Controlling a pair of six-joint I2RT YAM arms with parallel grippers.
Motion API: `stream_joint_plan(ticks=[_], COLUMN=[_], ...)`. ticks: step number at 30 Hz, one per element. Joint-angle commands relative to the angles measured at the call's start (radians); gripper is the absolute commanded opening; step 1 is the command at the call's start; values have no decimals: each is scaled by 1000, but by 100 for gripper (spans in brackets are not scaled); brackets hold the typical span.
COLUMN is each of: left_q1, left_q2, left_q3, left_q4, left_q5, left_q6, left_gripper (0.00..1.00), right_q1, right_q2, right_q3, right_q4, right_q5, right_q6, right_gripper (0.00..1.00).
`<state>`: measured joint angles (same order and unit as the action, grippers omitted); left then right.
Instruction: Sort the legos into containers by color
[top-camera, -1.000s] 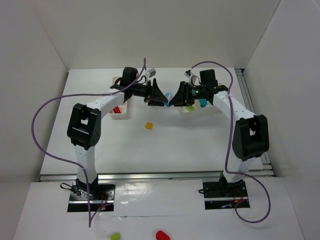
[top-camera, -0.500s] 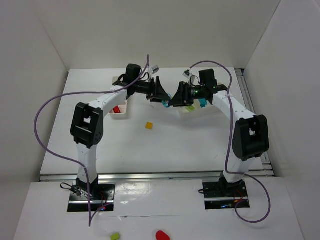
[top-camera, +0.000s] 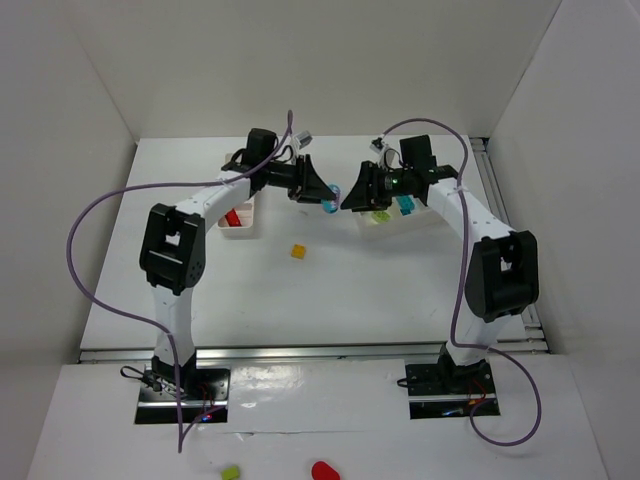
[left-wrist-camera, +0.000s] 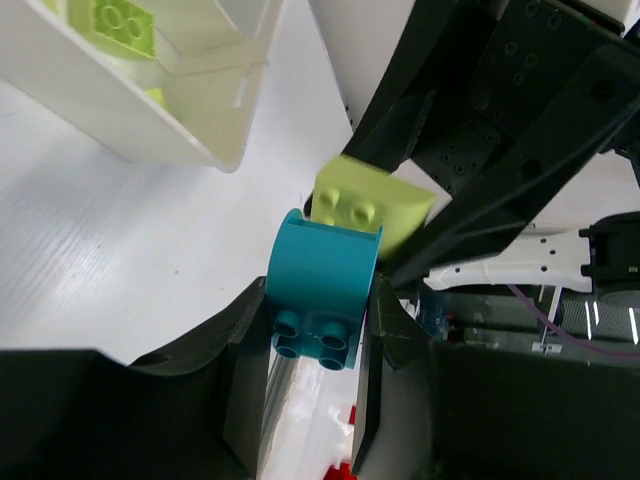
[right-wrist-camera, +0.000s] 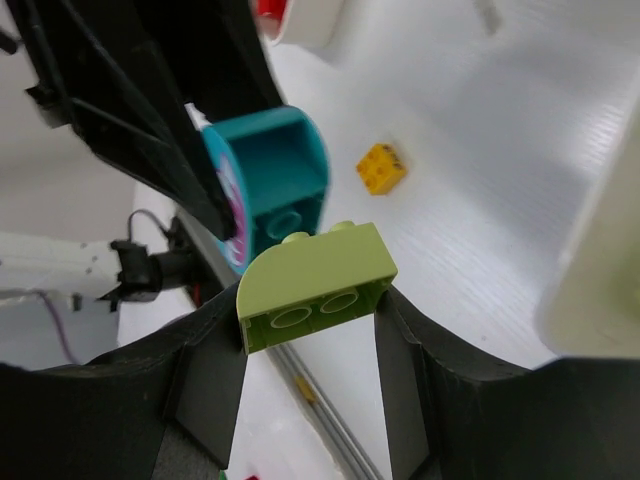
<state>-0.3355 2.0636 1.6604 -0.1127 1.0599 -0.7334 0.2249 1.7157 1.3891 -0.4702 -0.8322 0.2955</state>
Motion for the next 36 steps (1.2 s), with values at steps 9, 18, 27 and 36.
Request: stream_joint_plan(ticks=[9,18,27,36], left_q1=[59,20,-20,-99], left_q2=[-26,-23,70,243], left_q3=[35,128,257,485], left_q4=[-94,-94,-59,62], left_q5=[-80,-89,-40,0], left_q6=[35,13,-34,-187], left_gripper=[0,0,0,0], right_q1=[-30,-30,-48,-78], right_q2=[-21,128,24,-87], right_q3=[111,205,179,103], right_q4=[-113,-151,-148,-142], right_q5=[594,639,648,778], right_q6=[53,31,-32,31], right_gripper=[27,63,86,82])
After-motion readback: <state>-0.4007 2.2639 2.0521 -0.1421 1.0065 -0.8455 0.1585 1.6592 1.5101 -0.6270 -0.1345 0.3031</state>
